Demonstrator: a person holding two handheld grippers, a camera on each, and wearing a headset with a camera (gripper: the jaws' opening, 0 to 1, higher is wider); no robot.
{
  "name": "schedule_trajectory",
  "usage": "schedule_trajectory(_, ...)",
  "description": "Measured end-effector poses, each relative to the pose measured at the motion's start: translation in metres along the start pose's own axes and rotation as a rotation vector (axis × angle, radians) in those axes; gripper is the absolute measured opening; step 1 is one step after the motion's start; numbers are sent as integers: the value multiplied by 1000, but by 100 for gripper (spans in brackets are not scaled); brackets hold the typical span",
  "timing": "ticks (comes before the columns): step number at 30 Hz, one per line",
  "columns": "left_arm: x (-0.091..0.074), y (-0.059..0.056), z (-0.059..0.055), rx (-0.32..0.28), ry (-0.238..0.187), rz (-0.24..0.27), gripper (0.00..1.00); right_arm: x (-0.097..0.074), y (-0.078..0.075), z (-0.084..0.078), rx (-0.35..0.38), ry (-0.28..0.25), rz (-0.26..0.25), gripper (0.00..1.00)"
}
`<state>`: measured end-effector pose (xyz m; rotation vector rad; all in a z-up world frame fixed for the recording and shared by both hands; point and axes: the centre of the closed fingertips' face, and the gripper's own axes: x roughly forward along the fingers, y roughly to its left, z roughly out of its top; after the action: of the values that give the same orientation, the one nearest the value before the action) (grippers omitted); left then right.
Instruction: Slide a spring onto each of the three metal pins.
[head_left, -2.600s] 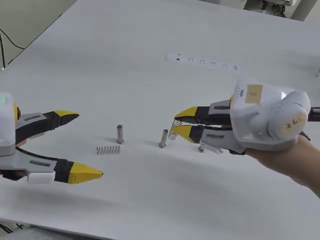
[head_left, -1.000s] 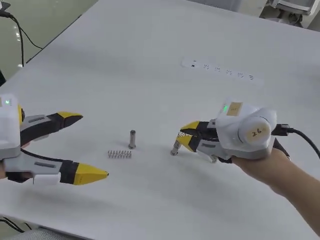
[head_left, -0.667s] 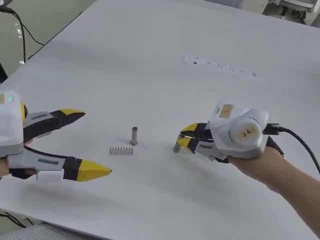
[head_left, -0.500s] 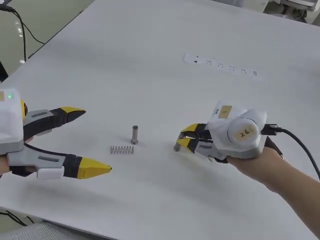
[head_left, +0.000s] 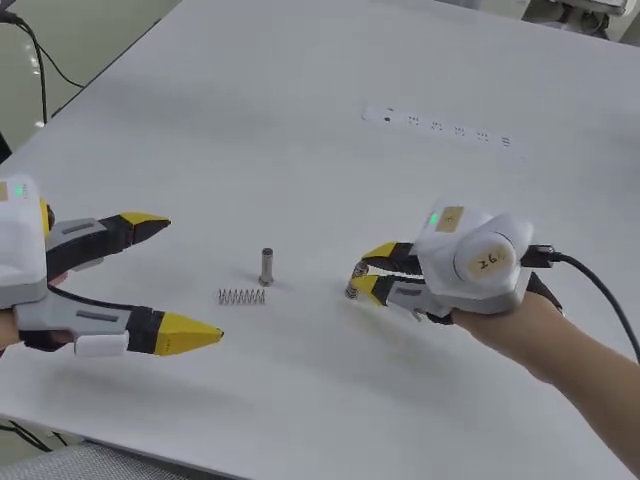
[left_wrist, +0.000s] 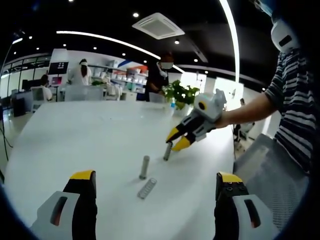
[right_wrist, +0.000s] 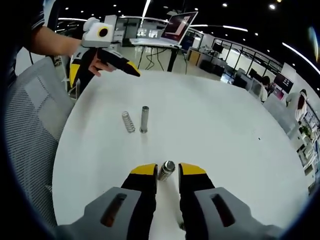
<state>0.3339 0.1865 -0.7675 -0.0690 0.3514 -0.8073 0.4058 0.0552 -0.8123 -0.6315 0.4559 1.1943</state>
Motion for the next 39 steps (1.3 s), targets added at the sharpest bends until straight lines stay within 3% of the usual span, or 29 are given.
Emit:
schedule_trajectory(4, 0, 0, 2, 3, 0, -1, 97, -8, -2, 6, 55, -38, -8, 16)
schedule_trajectory(10, 2, 0, 6, 11, -1, -3, 97, -24, -8, 18, 196, -130, -31, 17)
schedule_trajectory(18, 4, -1, 8, 16, 1, -5, 97, -43, -10, 18, 306, -193, -40, 19)
schedule_trajectory(31, 2, 0, 6, 14, 10, 5, 98, -66, 8, 19, 385, -254, -15, 22)
schedule_trajectory(39, 4, -2, 8, 14, 8, 0, 98, -68, 20, 5, 393, -232, -2, 22)
